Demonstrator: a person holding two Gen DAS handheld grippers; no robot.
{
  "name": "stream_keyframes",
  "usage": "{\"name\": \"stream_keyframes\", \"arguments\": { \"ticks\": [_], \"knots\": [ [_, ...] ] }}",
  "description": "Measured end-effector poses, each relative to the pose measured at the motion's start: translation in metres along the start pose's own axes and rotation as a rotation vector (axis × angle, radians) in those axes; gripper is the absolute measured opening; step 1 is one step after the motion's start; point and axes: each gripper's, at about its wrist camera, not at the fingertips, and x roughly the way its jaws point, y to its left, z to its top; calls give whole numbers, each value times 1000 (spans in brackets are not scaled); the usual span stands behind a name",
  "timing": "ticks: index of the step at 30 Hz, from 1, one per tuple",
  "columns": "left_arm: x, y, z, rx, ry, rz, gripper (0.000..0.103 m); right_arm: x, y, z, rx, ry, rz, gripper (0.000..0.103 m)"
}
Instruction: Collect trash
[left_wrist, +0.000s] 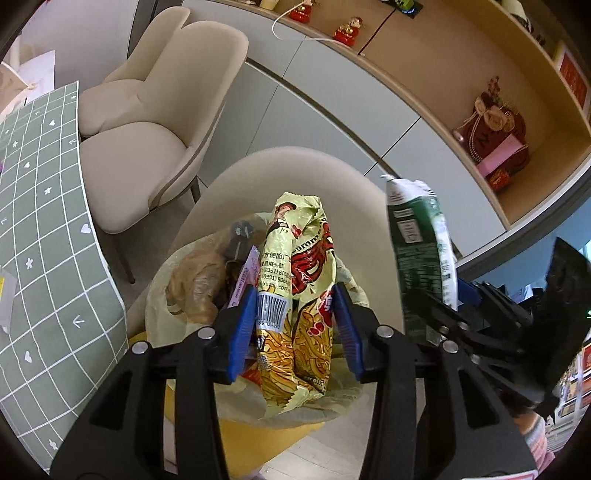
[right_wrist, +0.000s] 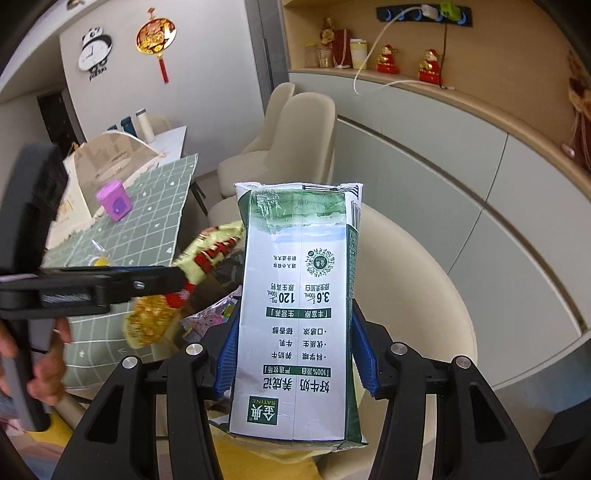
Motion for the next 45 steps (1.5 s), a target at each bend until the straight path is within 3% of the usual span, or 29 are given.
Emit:
{"name": "stream_keyframes", "arguments": {
  "ticks": [5, 8, 11, 14, 21, 26, 31, 35, 38, 43, 45],
  "knots": [
    [8, -3, 1, 22, 53, -29, 44, -1, -3, 11, 0, -17, -34, 50],
    [19, -12, -1, 74, 63, -6, 44, -12, -12, 14, 12, -41, -63, 50],
    [15, -10, 0, 50, 21, 23, 44, -20, -19, 14, 44, -53, -46, 50],
    [-2, 3, 4, -17, -35, 56, 44, -19, -16, 12, 48, -38, 34, 50],
    [-53, 38, -11, -64, -135, 207, 44, 47, 28, 8, -34, 75, 219, 50],
    [-89, 61, -45, -97, -174, 305, 44, 114, 37, -14, -55, 254, 184, 50],
    [-121, 83, -101, -174, -183, 395, 44, 134, 38, -36, -65, 346, 179, 50],
    [-147, 90, -145, -268, -199, 460, 44, 119, 38, -33, -29, 307, 176, 51],
    [-163, 93, -172, -320, -191, 521, 44, 99, 36, -34, -36, 240, 157, 59],
    [-185, 87, -204, -344, -225, 580, 44, 56, 38, -39, -59, 120, 108, 60],
    [-194, 78, -213, -313, -261, 606, 44, 31, 41, -41, -44, 75, 131, 60]
  ]
}}
